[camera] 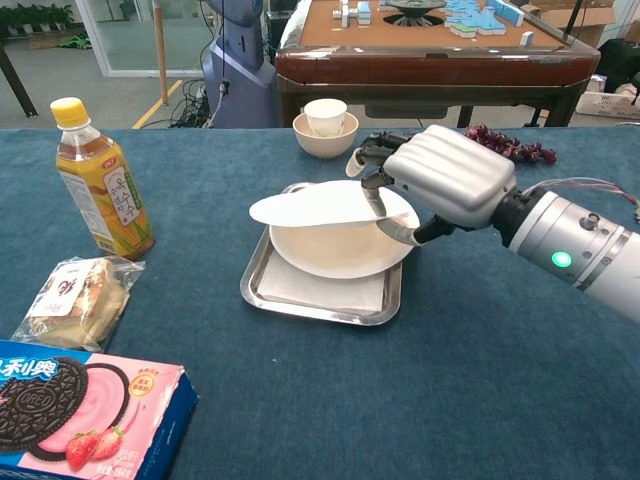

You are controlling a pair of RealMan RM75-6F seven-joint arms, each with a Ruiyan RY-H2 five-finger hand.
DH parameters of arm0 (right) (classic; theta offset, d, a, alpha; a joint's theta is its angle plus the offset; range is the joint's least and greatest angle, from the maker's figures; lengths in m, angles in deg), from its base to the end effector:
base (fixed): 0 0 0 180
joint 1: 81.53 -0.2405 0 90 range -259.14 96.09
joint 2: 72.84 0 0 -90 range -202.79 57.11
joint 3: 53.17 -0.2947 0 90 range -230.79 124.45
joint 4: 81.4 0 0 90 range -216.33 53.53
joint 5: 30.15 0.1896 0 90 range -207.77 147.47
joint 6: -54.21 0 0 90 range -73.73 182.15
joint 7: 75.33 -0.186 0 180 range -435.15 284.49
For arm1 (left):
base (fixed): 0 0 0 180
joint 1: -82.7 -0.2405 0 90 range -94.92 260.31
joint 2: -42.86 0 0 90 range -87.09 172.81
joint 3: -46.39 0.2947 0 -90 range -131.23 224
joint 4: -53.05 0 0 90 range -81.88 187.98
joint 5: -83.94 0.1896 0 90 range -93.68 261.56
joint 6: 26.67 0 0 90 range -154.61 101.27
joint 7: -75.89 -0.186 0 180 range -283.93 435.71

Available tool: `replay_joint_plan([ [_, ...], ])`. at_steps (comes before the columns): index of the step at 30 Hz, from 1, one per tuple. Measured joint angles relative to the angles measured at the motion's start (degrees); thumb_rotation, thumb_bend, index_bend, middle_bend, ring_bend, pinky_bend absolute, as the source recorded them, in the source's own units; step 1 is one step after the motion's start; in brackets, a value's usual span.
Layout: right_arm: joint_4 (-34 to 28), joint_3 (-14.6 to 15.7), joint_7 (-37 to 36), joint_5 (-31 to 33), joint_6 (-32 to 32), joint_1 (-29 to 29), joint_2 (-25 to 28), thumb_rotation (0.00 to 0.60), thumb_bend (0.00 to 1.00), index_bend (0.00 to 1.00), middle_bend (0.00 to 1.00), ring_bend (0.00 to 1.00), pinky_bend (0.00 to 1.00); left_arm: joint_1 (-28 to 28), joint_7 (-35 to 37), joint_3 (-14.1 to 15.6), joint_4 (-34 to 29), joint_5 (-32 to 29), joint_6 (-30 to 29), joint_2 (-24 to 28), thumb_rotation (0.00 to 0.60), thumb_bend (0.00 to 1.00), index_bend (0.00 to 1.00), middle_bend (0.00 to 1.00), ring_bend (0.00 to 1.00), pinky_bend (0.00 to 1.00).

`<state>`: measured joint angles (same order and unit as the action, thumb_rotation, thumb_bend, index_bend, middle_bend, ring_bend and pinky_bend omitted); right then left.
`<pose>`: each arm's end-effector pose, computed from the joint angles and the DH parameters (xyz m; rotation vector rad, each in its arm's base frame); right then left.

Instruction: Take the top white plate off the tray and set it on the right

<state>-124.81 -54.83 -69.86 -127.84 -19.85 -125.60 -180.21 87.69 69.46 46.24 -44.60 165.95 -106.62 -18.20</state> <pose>-0.1457 -0.3950 -0.0642 2.0088 -0.2075 1.1336 -0.3448 0.2128 0.1859 -1.4361 -0.9758 -0.7338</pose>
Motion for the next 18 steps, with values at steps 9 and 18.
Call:
replay_joint_plan([
  [9,-2.1,-0.5,1.7,-0.4,-0.7,-0.7,1.1,0.6,0.49,0.62,0.26,0.14,0.3,0.1,-0.1,0.0,0.0,-0.2,0.2,0.0,0.6,0.1,0.41,0.17,0.19,0.39],
  [18,-5.4,-0.9,4.4,-0.9,-1.4,-1.2,2.9,0.6,0.49,0.62,0.26,0.14,0.3,0.1,-0.2,0.0,0.0,-0.3,0.2,0.0,0.6,0.1,0.41,0.17,0.19,0.39],
])
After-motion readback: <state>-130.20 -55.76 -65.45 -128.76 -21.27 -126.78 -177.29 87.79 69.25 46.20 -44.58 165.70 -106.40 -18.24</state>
